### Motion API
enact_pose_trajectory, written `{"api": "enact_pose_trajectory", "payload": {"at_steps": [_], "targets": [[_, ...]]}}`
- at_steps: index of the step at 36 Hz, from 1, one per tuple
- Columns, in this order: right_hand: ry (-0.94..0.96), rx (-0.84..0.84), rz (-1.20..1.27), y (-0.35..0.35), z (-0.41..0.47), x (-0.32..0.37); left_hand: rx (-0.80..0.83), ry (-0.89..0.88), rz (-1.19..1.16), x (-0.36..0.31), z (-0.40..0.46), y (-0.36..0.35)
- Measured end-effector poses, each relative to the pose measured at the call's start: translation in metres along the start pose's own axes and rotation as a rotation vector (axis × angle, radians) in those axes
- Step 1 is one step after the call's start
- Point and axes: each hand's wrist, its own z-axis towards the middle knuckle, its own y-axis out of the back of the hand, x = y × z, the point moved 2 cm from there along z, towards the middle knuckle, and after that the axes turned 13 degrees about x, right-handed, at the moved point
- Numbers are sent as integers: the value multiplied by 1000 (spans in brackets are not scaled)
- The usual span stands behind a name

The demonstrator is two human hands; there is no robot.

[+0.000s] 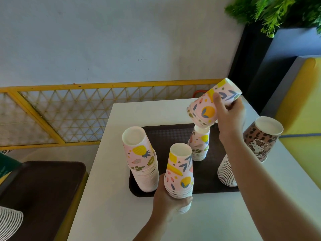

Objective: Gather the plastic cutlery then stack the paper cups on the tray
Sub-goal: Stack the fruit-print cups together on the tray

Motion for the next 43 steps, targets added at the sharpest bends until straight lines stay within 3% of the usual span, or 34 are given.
{"api": "enact_pose_trajectory", "payload": {"at_steps": [4,12,16,20,24,28,33,43], "targets": [[73,-92,-208,-4,6,-18,17,-4,-7,-5,0,1],[22,-17,-396,-10,-1,-53,3,0,26,-6,2,1],[-51,37,-415,-10,-6,-61,11,9,20,-9,2,0],[-51,82,-286,-10,-30,-46,7,5,-4,-8,2,-1],[66,268,-269,-10,-62,-31,-1,1,-19,-6,2,-1],[20,543,-347,-12,-91,-27,3,17,-83,-7,1,-2],[-26,708,-338,-14,-109,-29,4,4,-90,-12,-1,-4],[26,611,-325,-7,-109,-20,13,-20,-30,-16,-4,-6]]}}
